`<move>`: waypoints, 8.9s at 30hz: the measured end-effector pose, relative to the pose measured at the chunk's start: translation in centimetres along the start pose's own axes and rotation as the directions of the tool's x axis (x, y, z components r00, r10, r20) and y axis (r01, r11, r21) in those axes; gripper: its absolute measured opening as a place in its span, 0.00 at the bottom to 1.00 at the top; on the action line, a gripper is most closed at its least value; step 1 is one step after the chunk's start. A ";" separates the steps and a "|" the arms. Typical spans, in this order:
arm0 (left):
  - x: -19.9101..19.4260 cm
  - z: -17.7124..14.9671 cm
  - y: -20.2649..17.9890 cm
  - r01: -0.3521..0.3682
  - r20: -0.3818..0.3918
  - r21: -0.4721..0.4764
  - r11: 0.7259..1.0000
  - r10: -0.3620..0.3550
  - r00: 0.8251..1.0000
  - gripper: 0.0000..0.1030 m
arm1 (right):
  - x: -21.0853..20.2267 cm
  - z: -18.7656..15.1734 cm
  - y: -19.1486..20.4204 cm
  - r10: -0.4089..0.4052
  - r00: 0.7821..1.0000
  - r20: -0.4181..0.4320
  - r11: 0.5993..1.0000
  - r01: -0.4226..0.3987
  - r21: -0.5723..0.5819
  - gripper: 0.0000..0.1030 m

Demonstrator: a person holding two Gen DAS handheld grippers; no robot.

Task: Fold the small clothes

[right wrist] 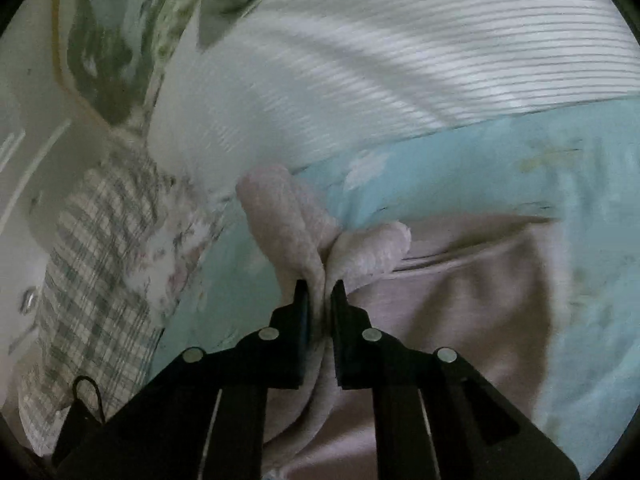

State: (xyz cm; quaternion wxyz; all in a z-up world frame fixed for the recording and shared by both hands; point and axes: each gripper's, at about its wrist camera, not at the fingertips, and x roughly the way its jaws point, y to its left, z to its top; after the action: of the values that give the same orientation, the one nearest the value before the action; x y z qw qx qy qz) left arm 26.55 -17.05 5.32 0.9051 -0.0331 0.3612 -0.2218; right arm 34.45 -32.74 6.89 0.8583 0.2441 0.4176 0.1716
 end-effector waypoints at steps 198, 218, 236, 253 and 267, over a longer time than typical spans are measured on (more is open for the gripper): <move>-14.1 -19.6 13.2 -0.075 -0.169 -0.123 0.990 0.054 0.984 0.13 | -0.3 -22.7 9.7 -0.096 0.995 0.030 0.995 0.096 0.004 0.37; -14.3 -19.5 13.9 -0.060 -0.168 -0.146 0.987 0.035 0.985 0.13 | 2.5 -18.8 8.8 -0.165 0.986 0.012 0.986 0.165 0.002 0.16; -14.7 -19.9 13.5 -0.081 -0.170 -0.115 0.990 0.060 0.984 0.17 | -0.7 -27.0 8.6 -0.172 0.982 -0.081 0.985 0.174 0.016 0.06; -18.3 -21.8 12.9 -0.120 -0.190 -0.136 0.983 0.093 0.977 0.60 | -6.0 -31.0 12.6 -0.202 0.979 -0.018 0.973 0.199 -0.113 0.47; -21.8 -23.1 16.0 -0.262 -0.204 -0.230 0.937 0.217 0.955 0.76 | -6.7 -34.0 13.9 -0.262 0.964 -0.039 0.952 0.251 -0.175 0.67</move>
State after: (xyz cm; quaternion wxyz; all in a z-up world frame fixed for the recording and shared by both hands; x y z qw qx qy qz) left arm 3.15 8.90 -1.32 0.8782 -0.0847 0.4664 -0.0637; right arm 2.02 -15.26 0.86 0.8775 0.1091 0.4560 0.1007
